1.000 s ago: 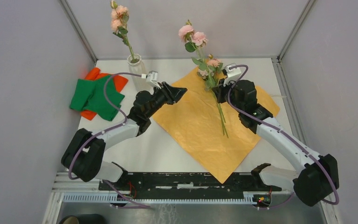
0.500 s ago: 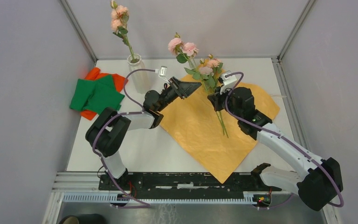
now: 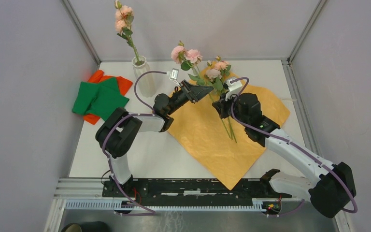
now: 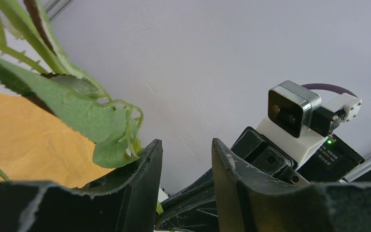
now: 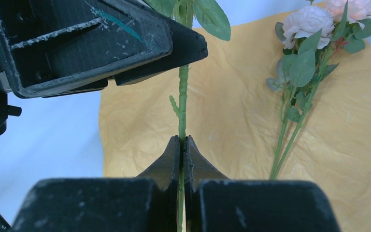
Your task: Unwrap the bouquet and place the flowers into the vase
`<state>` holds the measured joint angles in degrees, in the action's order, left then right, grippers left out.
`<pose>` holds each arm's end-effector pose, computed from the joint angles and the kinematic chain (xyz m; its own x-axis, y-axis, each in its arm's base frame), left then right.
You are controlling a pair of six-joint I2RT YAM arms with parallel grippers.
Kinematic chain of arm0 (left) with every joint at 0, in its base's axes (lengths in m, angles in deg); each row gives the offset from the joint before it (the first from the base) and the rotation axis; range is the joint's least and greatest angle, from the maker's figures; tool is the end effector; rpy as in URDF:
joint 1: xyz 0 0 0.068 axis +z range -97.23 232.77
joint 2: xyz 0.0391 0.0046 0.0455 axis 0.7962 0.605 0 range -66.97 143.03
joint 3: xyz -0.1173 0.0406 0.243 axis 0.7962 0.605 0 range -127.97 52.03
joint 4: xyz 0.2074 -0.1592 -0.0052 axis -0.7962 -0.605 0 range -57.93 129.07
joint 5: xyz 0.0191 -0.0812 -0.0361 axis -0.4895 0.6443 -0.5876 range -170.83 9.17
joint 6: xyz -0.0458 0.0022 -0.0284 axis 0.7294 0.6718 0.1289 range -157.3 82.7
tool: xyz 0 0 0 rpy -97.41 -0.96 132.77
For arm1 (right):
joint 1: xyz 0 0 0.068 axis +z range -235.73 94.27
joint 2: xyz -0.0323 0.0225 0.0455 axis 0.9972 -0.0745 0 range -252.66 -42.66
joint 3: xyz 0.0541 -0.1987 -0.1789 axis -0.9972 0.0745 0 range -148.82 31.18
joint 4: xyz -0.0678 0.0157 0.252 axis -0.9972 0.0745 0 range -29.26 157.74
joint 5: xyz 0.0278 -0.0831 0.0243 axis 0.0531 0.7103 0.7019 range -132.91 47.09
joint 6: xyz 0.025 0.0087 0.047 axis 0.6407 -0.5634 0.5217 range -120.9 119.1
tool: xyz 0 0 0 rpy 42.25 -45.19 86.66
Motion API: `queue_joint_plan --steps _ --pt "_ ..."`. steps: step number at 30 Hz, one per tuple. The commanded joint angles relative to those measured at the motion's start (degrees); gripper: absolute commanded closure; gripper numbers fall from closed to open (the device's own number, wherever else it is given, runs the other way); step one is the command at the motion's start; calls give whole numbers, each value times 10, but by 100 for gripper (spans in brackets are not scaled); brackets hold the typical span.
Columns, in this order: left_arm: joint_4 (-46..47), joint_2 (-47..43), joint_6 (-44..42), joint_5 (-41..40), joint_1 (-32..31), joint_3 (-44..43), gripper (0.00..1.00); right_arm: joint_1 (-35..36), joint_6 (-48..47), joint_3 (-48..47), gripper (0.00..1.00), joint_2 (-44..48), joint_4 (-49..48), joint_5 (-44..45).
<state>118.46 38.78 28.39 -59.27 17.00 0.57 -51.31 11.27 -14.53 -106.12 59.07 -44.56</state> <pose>0.3010 -0.2330 0.2490 -0.5999 -0.6124 -0.5148 0.6486 0.0046 -0.7612 0.2131 0.1472 0.3017 -0.3473 0.0175 -0.9376 -0.5265 0.8238 0.2104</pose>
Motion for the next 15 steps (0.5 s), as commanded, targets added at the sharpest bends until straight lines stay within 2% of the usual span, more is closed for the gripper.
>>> queue_joint_plan --steps 1,15 --pt "23 1 11 11 -4 -12 51 3 -13 -18 100 22 -10 33" --pt "-1 -17 19 37 -3 -13 51 3 -24 -38 100 35 3 49"
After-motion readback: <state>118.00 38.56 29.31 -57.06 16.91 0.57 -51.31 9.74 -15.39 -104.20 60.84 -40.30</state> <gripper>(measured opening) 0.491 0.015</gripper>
